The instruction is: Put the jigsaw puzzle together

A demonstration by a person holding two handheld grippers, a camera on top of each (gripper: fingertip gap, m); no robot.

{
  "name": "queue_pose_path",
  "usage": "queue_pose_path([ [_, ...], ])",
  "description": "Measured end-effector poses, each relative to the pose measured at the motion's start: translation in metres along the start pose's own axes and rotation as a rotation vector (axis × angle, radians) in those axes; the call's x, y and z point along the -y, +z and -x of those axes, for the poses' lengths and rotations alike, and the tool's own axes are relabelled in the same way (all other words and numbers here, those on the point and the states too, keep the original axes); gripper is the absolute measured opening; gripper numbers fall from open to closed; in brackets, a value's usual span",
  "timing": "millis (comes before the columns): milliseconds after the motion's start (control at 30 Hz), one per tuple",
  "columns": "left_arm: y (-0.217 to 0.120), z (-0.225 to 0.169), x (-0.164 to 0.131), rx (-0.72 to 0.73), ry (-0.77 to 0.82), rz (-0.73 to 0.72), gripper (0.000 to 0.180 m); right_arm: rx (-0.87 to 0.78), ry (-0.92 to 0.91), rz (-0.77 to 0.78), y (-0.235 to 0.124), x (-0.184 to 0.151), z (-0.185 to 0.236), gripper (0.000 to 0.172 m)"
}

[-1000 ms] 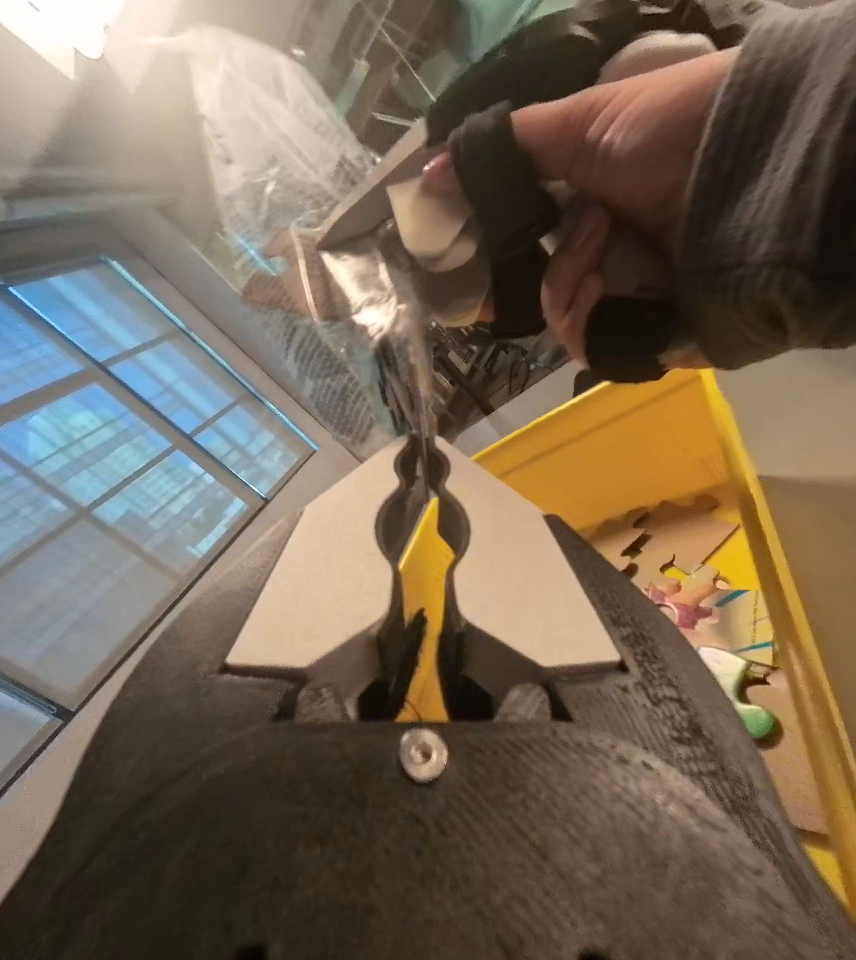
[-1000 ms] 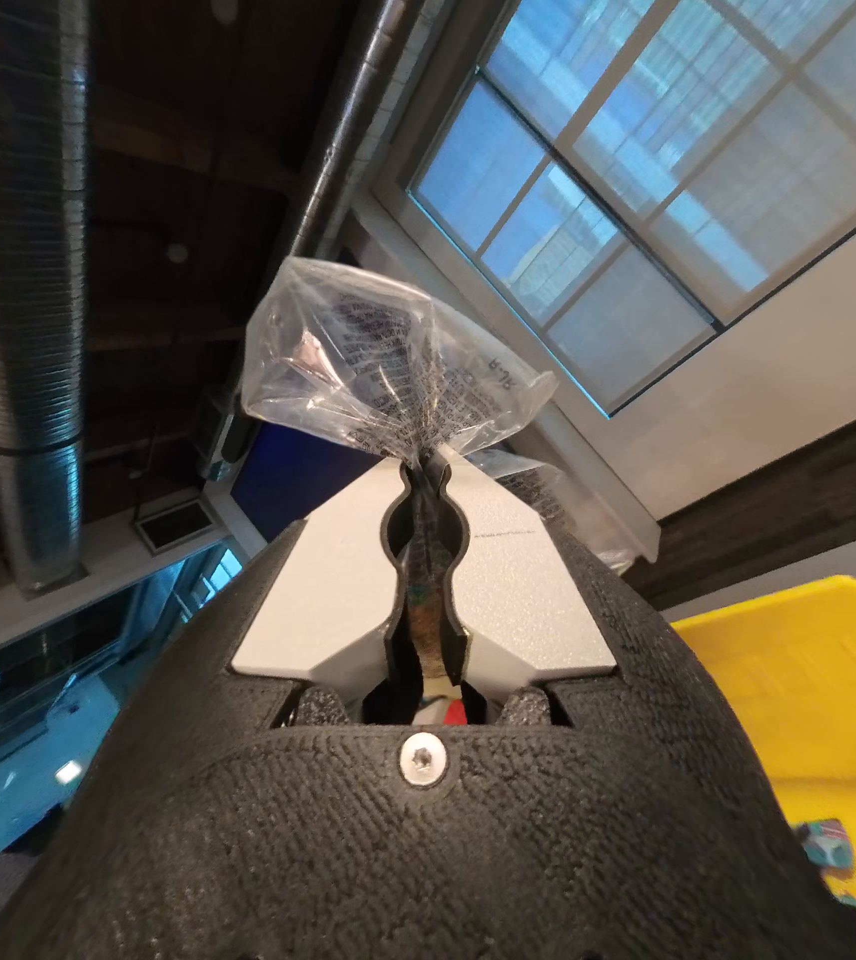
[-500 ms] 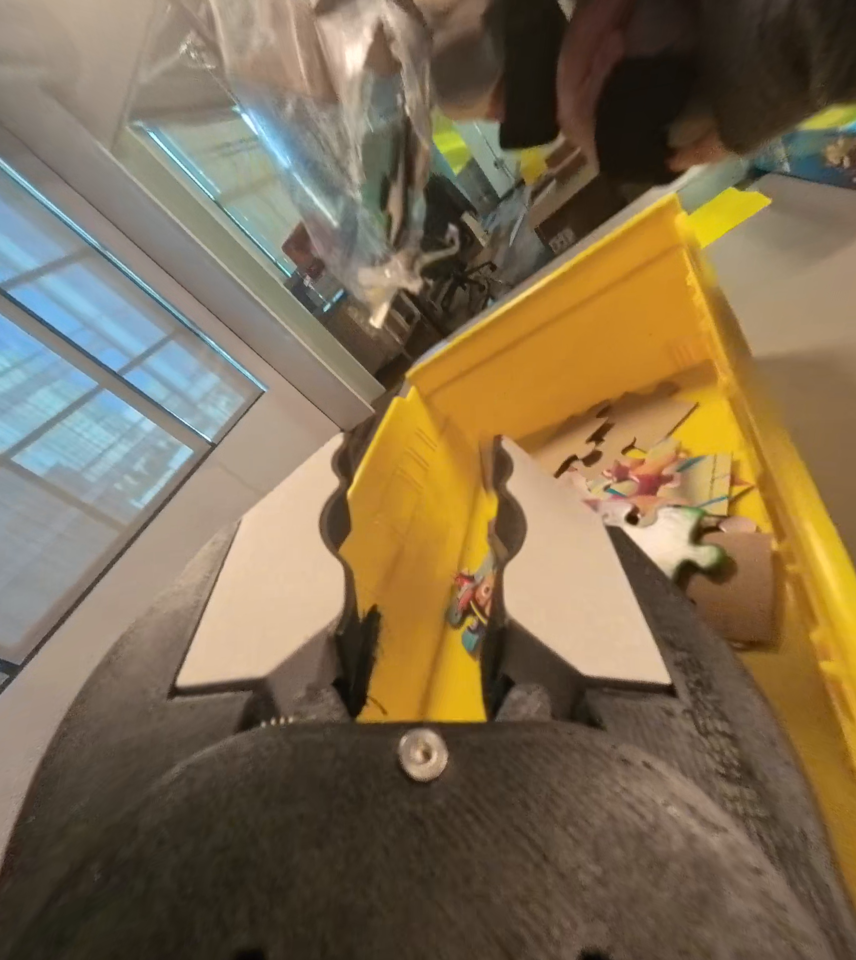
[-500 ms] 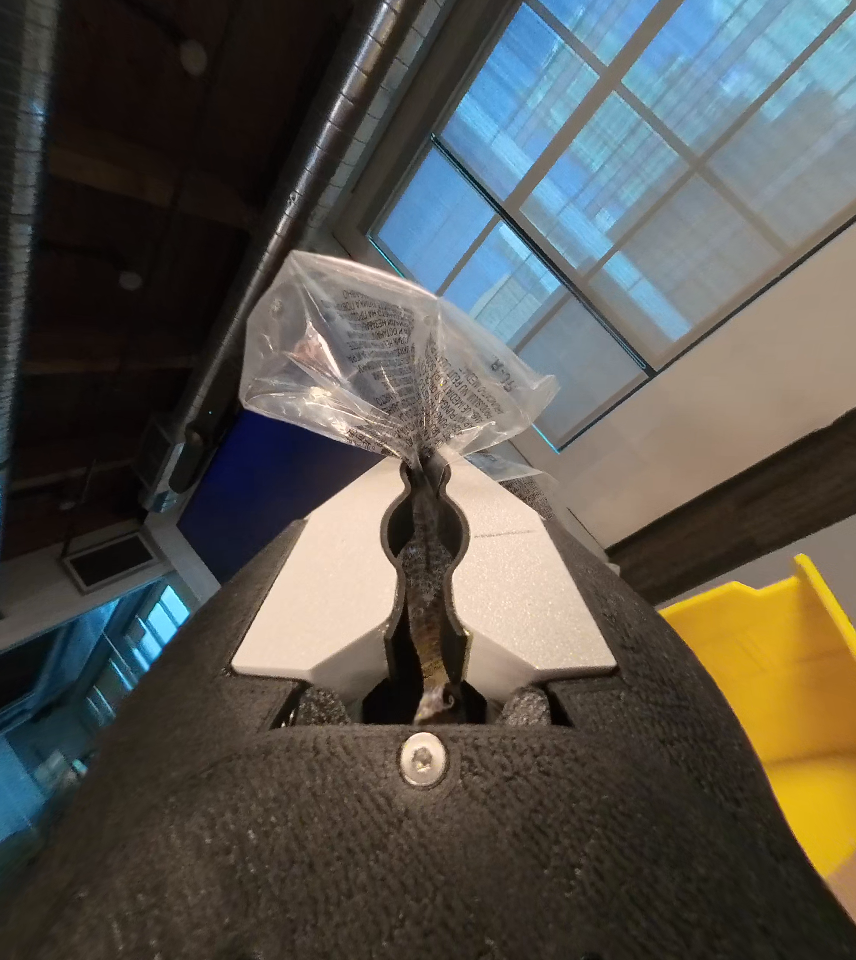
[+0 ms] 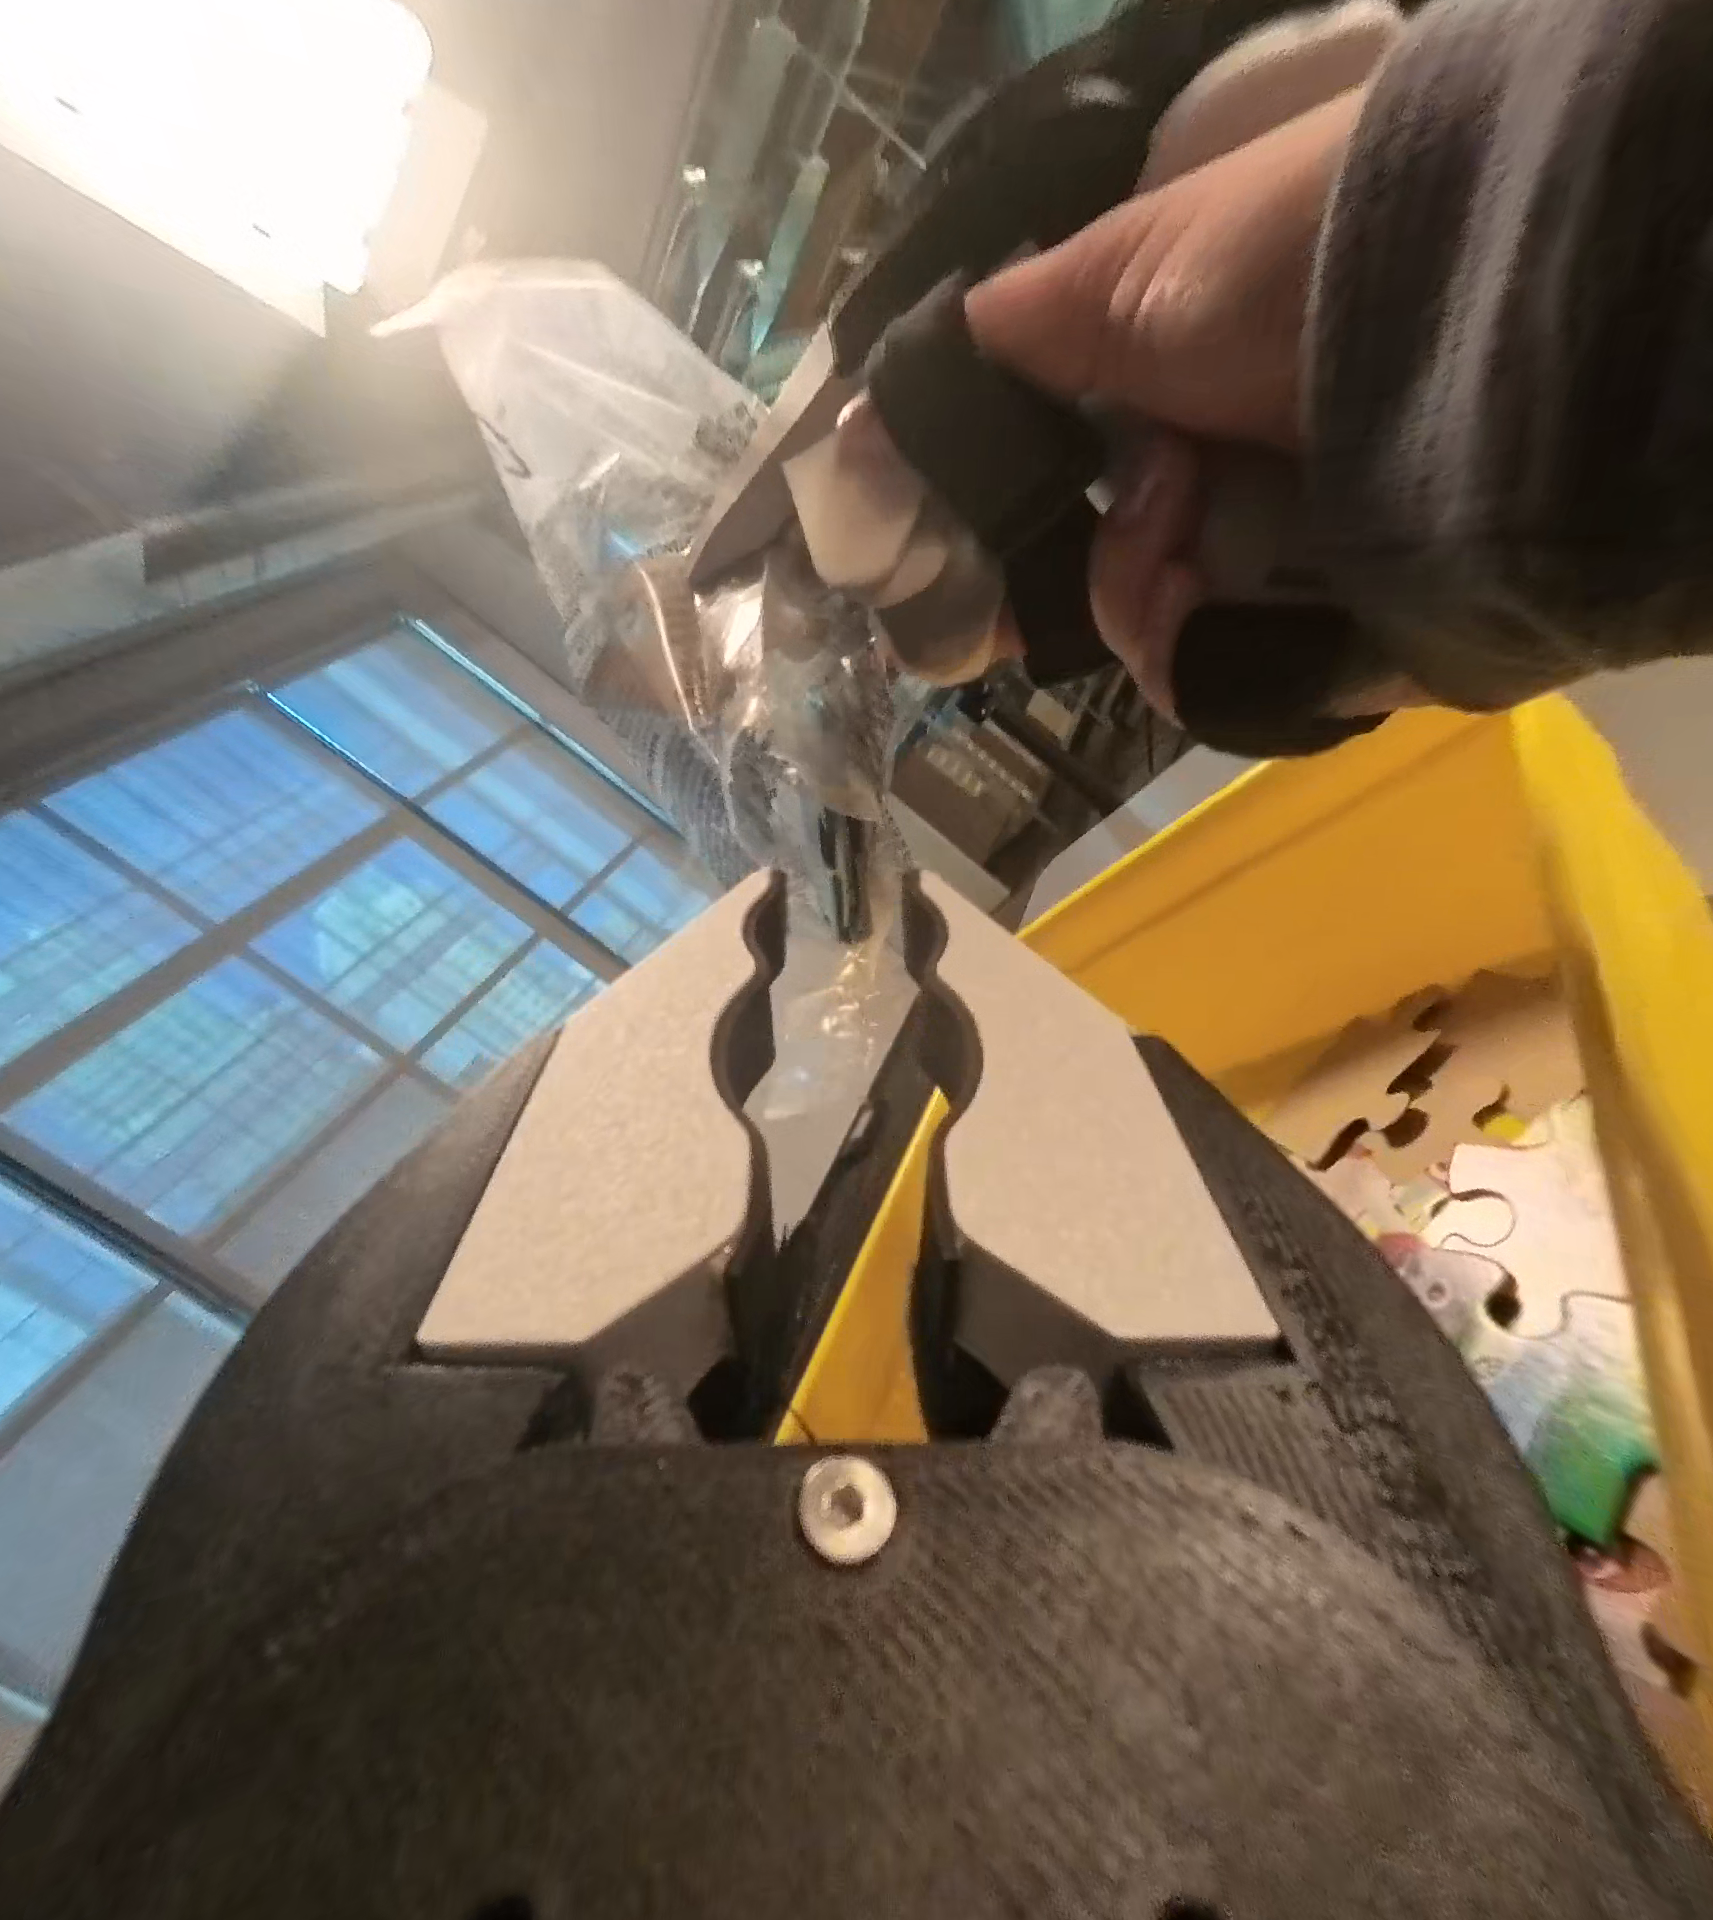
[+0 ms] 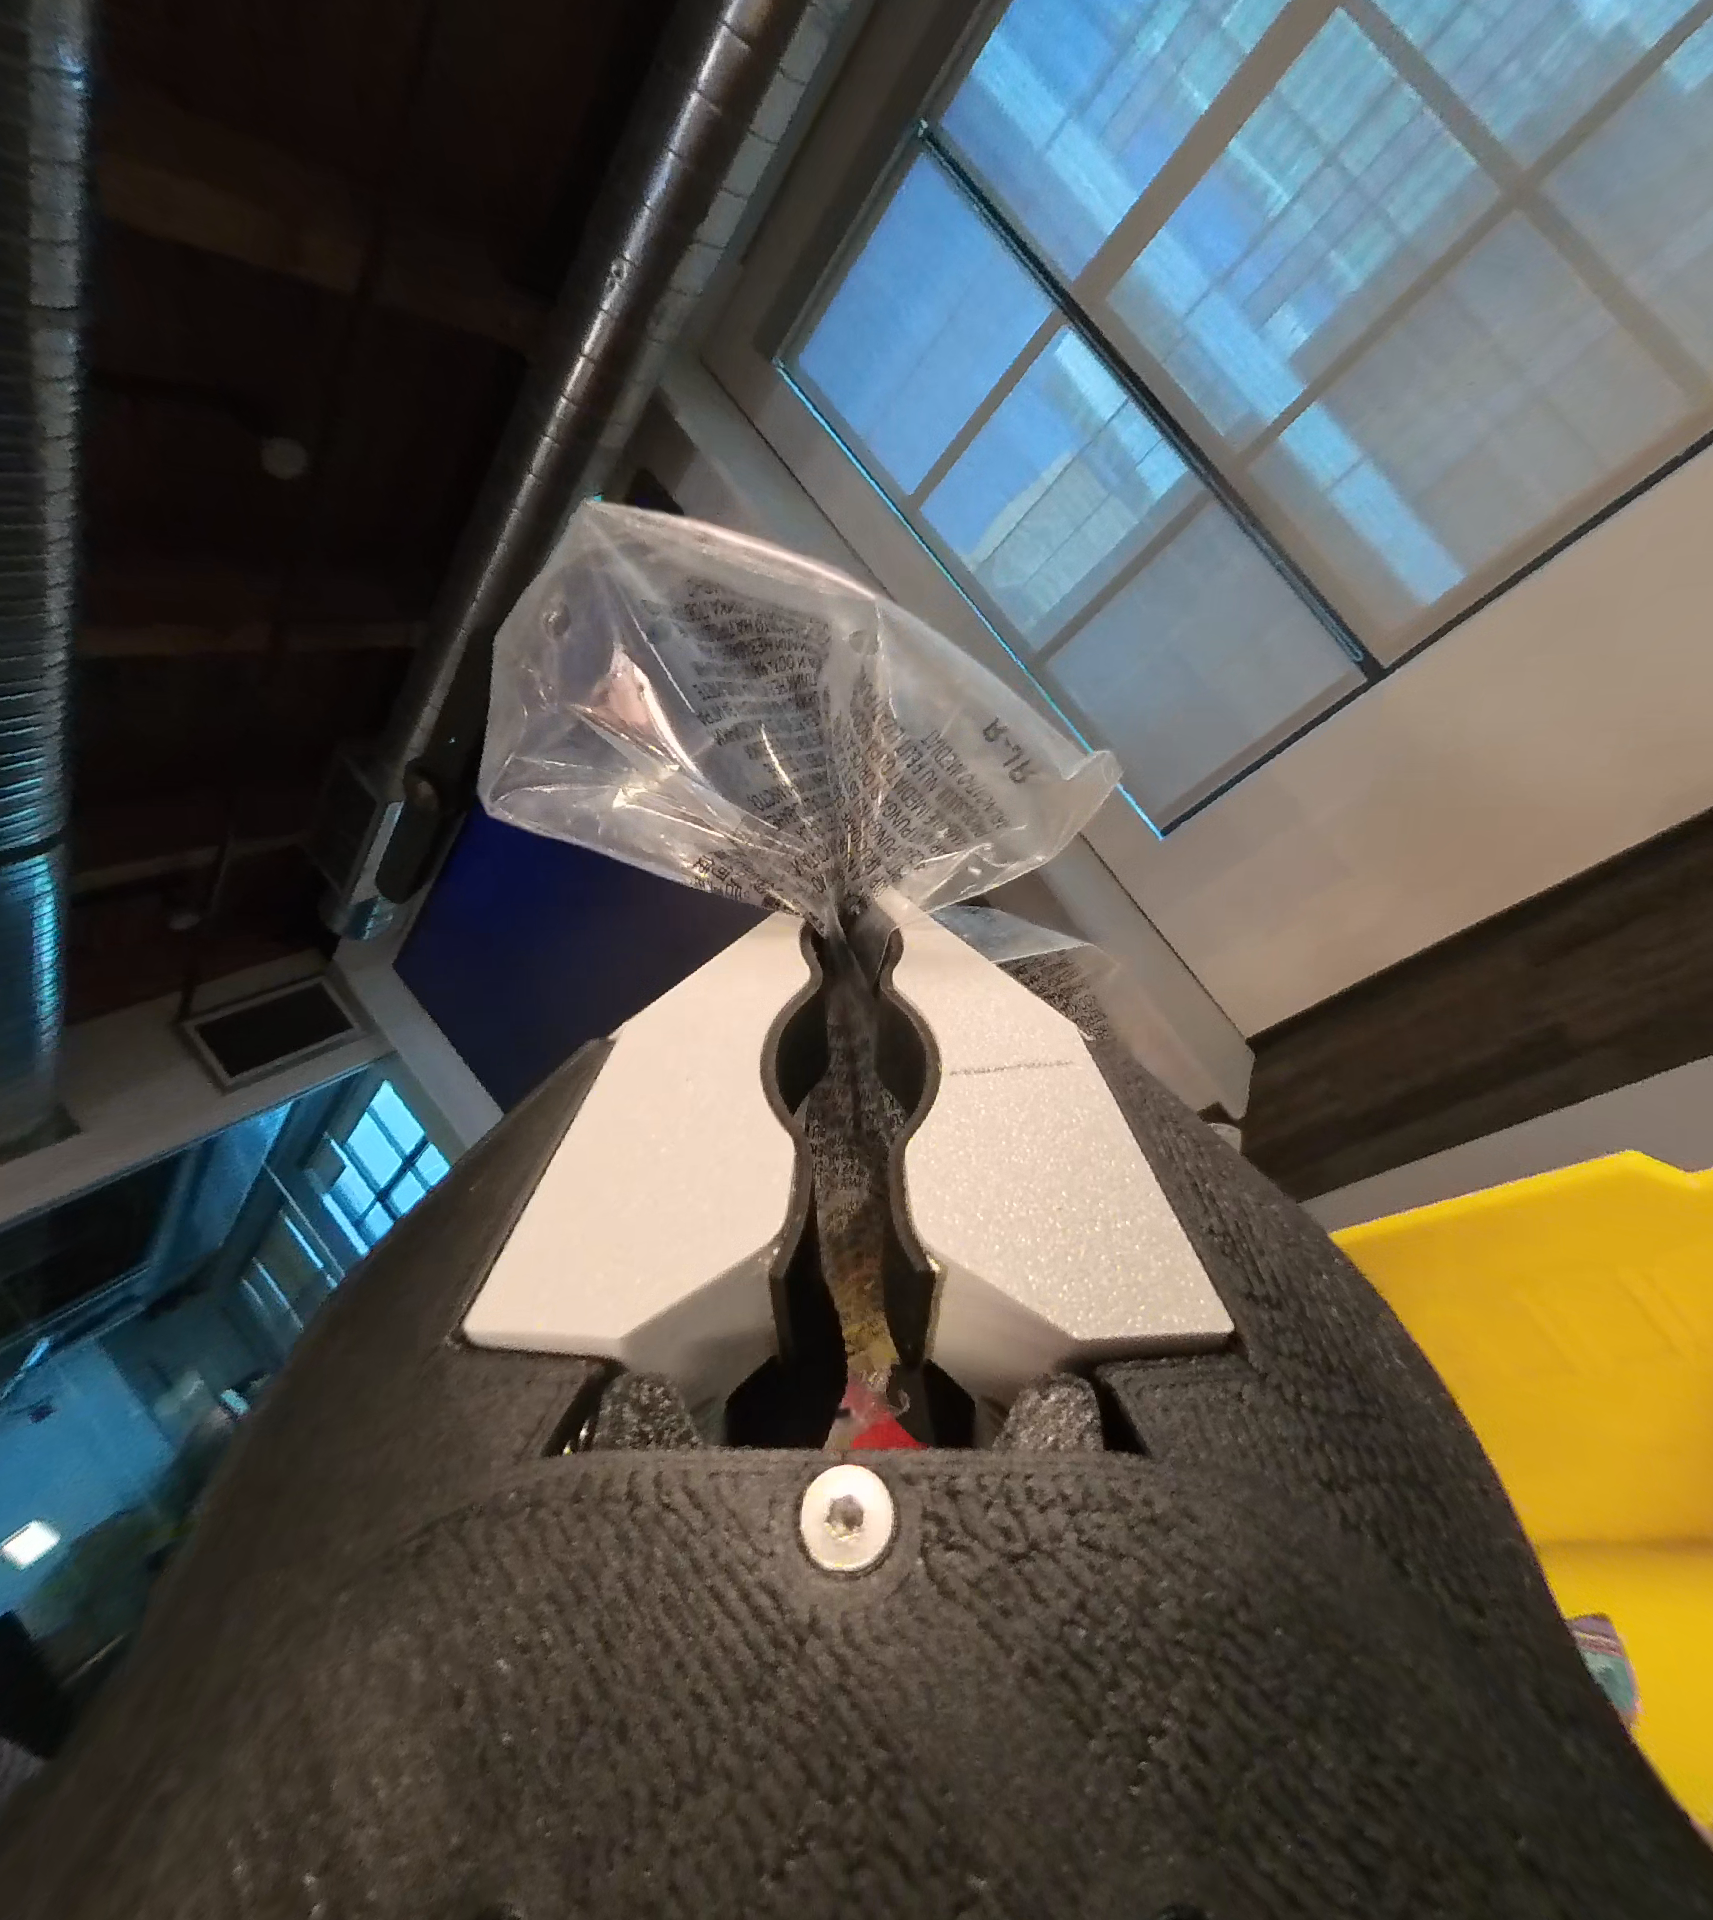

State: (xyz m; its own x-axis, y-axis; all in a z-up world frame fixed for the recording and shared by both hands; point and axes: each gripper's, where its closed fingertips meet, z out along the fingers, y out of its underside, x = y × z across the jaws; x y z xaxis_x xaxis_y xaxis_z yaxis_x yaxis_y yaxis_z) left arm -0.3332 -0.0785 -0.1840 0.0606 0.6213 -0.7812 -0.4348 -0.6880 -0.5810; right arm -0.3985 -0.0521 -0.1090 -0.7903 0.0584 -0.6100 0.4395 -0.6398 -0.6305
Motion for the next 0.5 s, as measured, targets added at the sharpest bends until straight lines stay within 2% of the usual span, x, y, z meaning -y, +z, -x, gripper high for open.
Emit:
queue_pose_path([
  [133, 0.011, -0.003, -0.006, -0.015, 0.049, 0.043, 0.023, 0.021, 0.02, 0.019, 0.002, -0.004, 0.002, 0.0],
  [200, 0.013, -0.002, -0.008, 0.004, 0.044, 0.05, 0.009, 0.022, 0.02, 0.02, 0.003, -0.005, 0.003, 0.0],
  [233, 0.013, 0.0, -0.007, 0.028, 0.037, 0.036, 0.004, 0.013, 0.014, 0.015, 0.002, -0.004, 0.001, 0.0],
  [400, -0.002, -0.005, -0.008, 0.038, 0.079, -0.035, 0.003, -0.04, -0.012, -0.073, -0.011, 0.015, -0.008, 0.0],
  [500, -0.009, -0.018, -0.026, -0.026, 0.103, 0.015, 0.003, -0.044, -0.01, -0.095, -0.016, 0.021, -0.009, 0.0],
])
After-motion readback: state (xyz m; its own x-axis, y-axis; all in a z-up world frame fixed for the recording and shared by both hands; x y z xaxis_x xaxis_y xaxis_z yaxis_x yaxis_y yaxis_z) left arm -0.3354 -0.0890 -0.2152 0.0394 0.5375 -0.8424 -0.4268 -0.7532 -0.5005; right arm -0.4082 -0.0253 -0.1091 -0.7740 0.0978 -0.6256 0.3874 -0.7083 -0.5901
